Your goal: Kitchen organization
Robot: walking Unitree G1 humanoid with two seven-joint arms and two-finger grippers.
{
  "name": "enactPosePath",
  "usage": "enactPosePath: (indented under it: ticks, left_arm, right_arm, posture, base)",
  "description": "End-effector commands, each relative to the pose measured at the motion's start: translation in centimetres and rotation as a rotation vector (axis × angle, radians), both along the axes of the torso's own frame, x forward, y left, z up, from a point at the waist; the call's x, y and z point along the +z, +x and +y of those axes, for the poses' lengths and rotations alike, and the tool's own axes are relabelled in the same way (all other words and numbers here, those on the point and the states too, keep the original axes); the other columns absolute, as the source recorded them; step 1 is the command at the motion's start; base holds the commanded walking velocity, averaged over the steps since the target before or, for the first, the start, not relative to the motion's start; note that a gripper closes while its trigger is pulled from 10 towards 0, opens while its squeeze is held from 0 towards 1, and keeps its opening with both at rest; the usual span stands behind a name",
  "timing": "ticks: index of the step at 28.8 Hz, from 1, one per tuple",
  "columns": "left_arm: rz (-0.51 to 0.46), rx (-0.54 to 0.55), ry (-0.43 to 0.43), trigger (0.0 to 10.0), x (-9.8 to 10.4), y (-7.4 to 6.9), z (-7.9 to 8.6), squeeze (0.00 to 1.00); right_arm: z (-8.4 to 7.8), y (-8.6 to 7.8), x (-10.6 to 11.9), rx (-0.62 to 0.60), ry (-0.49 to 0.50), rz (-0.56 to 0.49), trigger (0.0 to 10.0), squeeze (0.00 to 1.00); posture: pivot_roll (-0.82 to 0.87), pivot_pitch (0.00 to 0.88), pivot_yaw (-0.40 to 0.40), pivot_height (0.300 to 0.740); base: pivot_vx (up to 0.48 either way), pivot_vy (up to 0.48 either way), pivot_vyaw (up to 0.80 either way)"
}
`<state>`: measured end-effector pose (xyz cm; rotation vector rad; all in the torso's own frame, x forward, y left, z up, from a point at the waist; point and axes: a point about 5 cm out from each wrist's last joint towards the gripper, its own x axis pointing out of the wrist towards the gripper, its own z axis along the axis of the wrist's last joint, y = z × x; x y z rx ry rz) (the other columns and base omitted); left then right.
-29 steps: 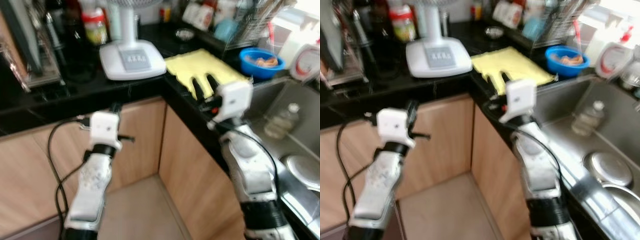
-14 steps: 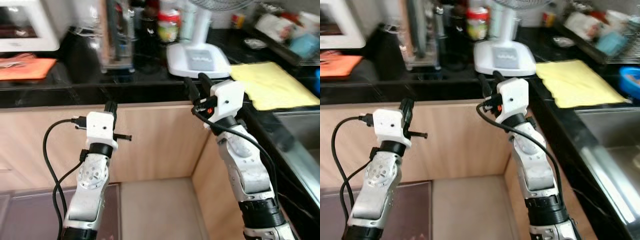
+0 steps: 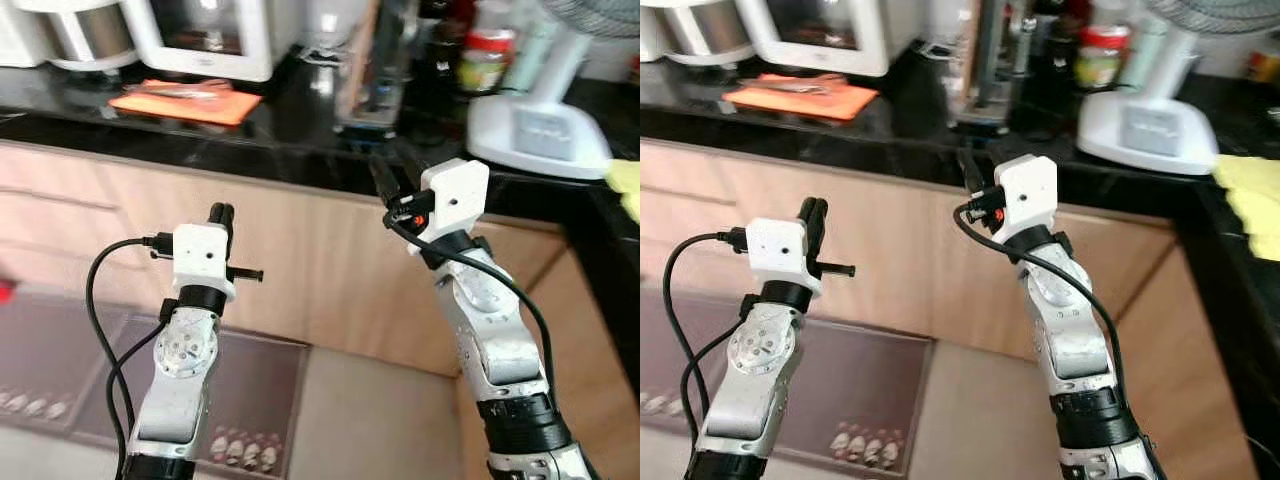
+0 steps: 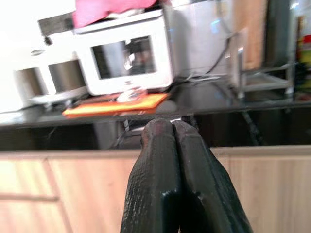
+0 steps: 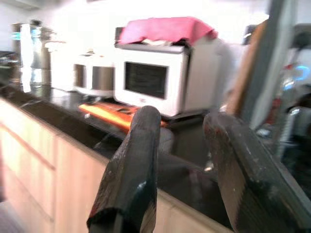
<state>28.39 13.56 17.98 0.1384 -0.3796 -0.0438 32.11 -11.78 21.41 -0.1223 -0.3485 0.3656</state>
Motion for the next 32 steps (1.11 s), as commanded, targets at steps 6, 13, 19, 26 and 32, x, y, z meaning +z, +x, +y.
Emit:
enactPosePath:
  ticks: [6, 13, 19, 26, 32]
  left_arm:
    - [0.104, 0.077, -0.063, 10.0, -2.7, 0.2, 2.1, 0.00]
    - [0.333, 0.204, -0.096, 10.0, -9.1, -1.0, 5.5, 0.00]
    - [0.567, 0.267, -0.085, 10.0, -15.3, -3.3, 7.2, 0.00]
    - [0.744, 0.271, -0.101, 10.0, -18.8, -3.7, 7.0, 0.00]
    - [0.782, 0.220, 0.071, 10.0, -19.2, -2.9, 6.6, 0.00]
  right_arm:
    - [-0.7, 0.6, -2.5, 0.005, 0.008, 0.147, 10.0, 0.00]
    - [-2.0, 0.5, -9.1, -0.033, -0.029, 0.390, 10.0, 0.00]
    - [-1.7, -1.2, -16.0, 0.000, -0.115, 0.640, 10.0, 0.00]
    - [-2.1, -2.4, -20.0, -0.015, -0.096, 0.810, 10.0, 0.00]
    - [-2.5, -3.1, -21.8, -0.018, -0.150, 0.900, 10.0, 0.00]
  posture:
    - [-0.13, 0.022, -0.041, 0.731]
    - [-0.12, 0.013, -0.044, 0.731]
    - [-0.09, 0.000, -0.053, 0.731]
    - [0.06, 0.003, -0.113, 0.731]
    - [0.10, 0.017, -0.155, 0.731]
  base:
    - [0.000, 0.000, 0.00]
    - [0.000, 0.000, 0.00]
    - [0.000, 0.000, 0.00]
    - [0.000, 0.000, 0.00]
    - [0.000, 0.238, 0.00]
